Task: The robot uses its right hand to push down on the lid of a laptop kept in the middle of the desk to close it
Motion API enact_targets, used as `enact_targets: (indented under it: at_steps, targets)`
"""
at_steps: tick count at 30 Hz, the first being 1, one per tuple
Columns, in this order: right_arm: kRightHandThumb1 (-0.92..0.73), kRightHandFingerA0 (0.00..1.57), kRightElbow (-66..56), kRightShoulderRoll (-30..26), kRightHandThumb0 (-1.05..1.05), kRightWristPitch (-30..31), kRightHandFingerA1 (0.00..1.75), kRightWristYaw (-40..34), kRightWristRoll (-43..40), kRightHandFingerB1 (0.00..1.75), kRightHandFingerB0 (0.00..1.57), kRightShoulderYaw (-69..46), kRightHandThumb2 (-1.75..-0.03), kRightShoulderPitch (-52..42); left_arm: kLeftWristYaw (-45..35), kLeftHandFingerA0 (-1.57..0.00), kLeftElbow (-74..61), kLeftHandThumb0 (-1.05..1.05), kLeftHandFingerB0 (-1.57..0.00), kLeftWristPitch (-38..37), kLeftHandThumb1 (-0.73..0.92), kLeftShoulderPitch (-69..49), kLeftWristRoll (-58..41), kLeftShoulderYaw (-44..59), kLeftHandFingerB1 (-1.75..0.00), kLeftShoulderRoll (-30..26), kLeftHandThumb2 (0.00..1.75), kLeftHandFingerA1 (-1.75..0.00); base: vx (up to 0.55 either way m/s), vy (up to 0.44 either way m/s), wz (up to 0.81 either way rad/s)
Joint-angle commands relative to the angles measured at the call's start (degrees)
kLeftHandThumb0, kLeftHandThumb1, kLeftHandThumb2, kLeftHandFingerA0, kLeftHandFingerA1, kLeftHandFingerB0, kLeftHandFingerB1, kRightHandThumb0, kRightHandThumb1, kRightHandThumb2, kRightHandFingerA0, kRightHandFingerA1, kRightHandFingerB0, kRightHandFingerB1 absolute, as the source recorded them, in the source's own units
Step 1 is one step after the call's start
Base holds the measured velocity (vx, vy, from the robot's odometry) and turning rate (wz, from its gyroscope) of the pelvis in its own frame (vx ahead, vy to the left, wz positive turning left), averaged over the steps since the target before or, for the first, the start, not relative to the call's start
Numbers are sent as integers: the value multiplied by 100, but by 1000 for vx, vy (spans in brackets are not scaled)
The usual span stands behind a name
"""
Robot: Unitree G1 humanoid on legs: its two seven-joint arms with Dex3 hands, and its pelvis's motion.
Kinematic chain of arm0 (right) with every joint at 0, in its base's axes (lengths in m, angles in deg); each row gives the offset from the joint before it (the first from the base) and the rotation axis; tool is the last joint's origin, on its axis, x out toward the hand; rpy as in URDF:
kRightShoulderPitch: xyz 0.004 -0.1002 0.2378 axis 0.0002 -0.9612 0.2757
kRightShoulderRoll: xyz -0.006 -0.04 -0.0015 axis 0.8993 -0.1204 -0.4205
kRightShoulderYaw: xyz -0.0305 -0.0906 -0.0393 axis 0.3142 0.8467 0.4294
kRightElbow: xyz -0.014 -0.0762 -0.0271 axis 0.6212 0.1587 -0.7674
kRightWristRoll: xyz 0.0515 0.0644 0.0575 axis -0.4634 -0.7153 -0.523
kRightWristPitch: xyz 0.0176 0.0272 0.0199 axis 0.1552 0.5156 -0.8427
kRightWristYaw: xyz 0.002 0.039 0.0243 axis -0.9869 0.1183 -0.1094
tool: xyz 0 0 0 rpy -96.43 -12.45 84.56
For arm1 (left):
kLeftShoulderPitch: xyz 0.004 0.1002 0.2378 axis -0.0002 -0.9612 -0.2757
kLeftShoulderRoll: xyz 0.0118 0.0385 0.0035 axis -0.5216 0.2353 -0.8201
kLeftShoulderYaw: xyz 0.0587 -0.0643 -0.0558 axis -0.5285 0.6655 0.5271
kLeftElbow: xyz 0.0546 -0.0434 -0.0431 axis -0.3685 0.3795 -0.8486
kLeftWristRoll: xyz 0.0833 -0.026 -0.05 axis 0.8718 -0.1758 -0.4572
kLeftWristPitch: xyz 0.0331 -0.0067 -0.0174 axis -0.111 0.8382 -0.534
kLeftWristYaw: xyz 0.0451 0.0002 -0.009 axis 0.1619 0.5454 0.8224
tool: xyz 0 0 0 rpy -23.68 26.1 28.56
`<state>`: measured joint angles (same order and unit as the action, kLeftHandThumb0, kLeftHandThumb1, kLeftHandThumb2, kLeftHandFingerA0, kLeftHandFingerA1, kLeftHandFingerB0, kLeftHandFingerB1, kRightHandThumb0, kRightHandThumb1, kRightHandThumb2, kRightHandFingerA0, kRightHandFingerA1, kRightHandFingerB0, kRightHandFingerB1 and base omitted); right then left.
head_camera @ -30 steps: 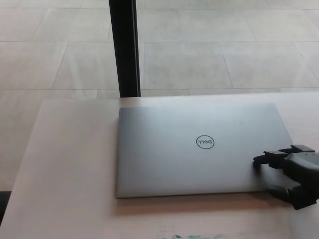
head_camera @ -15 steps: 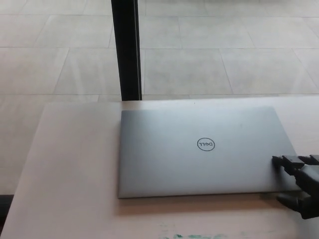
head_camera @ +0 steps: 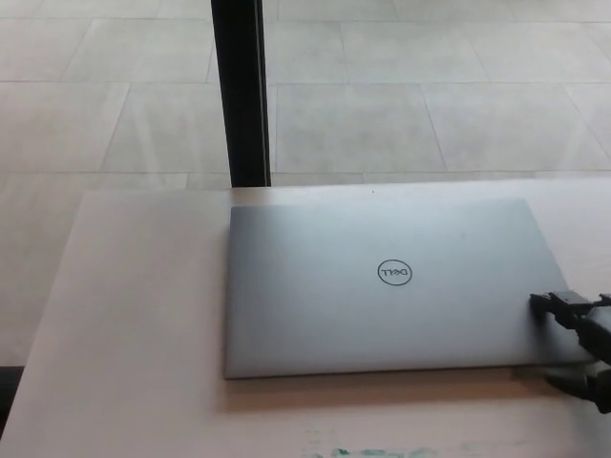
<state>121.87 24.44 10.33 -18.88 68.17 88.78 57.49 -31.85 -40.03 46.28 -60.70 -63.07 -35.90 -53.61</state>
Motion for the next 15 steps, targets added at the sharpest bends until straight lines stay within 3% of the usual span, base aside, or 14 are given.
enact_targets:
  at_steps: [1,2,3,4,5,6,7,8,9,10,11,12,13,15]
  targets:
    - [-92,22,-540,-609,-84,-267,47,637,-217,33,25,-452,-79,62,54,-40,-52,-101,-43,114,80,-46,-77,50,-61,-93,65,-80,0,0,0]
    - [-92,24,-628,-705,-82,-311,46,676,-319,33,26,-599,-77,69,7,-36,-51,-100,-41,149,59,-51,-122,63,-65,-104,103,-76,0,0,0]
    - [-92,21,-677,-859,-83,-396,46,759,-626,34,28,-939,-75,91,37,-39,-26,-100,-44,154,82,-38,-101,56,-61,-115,65,-79,0,0,0]
    - [-92,21,-714,-903,-83,-422,46,824,-724,34,28,-1109,-75,81,60,-39,-17,-100,-44,150,82,-33,-86,50,-61,-119,65,-79,0,0,0]
    - [-83,23,-683,-998,-85,-511,54,816,-798,47,24,-1271,-120,93,46,-37,-31,-99,-42,147,60,-47,-79,38,-64,-123,103,-74,0,0,0]
    - [-83,26,-459,-1183,-84,-805,54,698,-1034,47,25,-1642,-120,142,47,-38,-75,-99,-44,145,82,-99,-69,36,-61,-112,65,-79,0,0,0]
    - [-83,26,-388,-1188,-84,-889,54,681,-1068,47,25,-1744,-120,145,58,-38,-86,-99,-44,146,82,-113,-70,43,-61,-106,65,-79,0,0,0]
    - [-92,26,-375,-1334,-87,-787,44,741,-1332,33,33,-2111,-76,47,25,-38,-69,-100,-42,129,59,-113,-89,47,-65,-107,104,-76,0,0,0]
    - [-92,27,-379,-1441,-85,-738,44,802,-1537,33,32,-2393,-74,-52,14,-41,-59,-100,-43,116,81,-115,-94,49,-60,-108,65,-80,0,0,0]
    - [-81,28,-317,-1538,-84,-839,55,773,-1753,49,31,-2696,-119,-179,26,-41,-48,-100,-43,97,80,-115,-86,54,-60,-103,65,-80,0,0,0]
    - [-81,29,-183,-1608,-82,-981,55,672,-2058,49,29,-3125,-118,-362,17,-41,-24,-101,-43,78,81,-130,-51,39,-60,-128,65,-79,0,0,0]
    - [-77,34,-83,-1585,-76,-1016,58,694,-2389,52,32,-3541,-114,-485,0,-40,-56,-99,-39,86,60,-161,-43,30,-62,-136,108,-75,0,0,0]
    - [-77,34,-42,-1566,-76,-1037,58,704,-2492,52,32,-3682,-114,-514,-4,-40,-73,-99,-39,90,60,-171,-46,29,-62,-133,108,-75,0,0,0]
    - [-90,35,-89,-1485,-78,-715,51,926,-2869,38,38,-4166,-67,-648,-25,-40,-88,-100,-38,107,60,-202,-82,65,-62,-140,109,-75,0,0,0]
